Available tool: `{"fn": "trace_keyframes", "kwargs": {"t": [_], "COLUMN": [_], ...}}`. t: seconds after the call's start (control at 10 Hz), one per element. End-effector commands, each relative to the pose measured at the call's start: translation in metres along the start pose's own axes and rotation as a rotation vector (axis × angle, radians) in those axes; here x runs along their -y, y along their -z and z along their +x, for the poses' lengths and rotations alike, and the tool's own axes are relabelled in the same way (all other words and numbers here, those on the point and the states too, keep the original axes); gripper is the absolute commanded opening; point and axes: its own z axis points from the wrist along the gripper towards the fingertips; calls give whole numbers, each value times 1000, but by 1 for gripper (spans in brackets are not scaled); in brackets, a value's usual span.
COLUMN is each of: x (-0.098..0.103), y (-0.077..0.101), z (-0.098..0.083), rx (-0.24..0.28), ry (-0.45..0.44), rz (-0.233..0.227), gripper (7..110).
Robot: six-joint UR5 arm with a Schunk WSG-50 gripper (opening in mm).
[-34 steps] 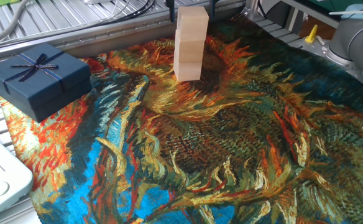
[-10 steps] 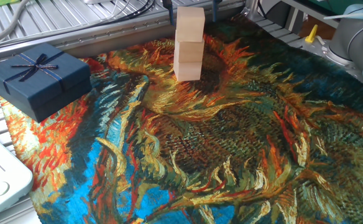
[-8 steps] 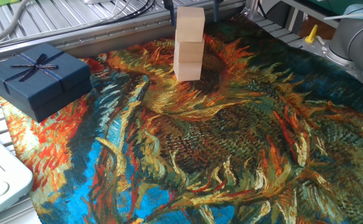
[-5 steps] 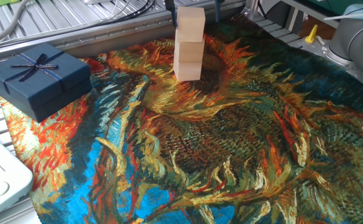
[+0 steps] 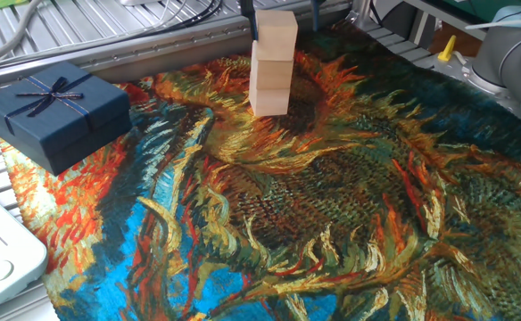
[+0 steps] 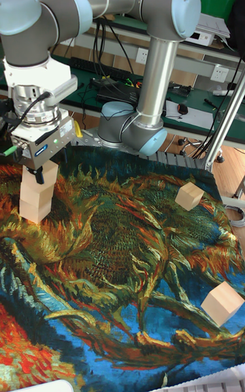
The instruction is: Stack the blocks in a vertical line of five
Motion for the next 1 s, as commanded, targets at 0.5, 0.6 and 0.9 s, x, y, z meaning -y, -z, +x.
{"fn": "trace_keyframes", "kwargs": {"t": [0.5, 0.6, 0.9], "x": [-3, 2, 17], "y": [1, 1, 3], "z": [5, 10, 5], "rx": [-24, -40, -20], "ry": [61, 55, 2], "rz": [-10, 9, 81], "gripper": [88, 88, 88]}}
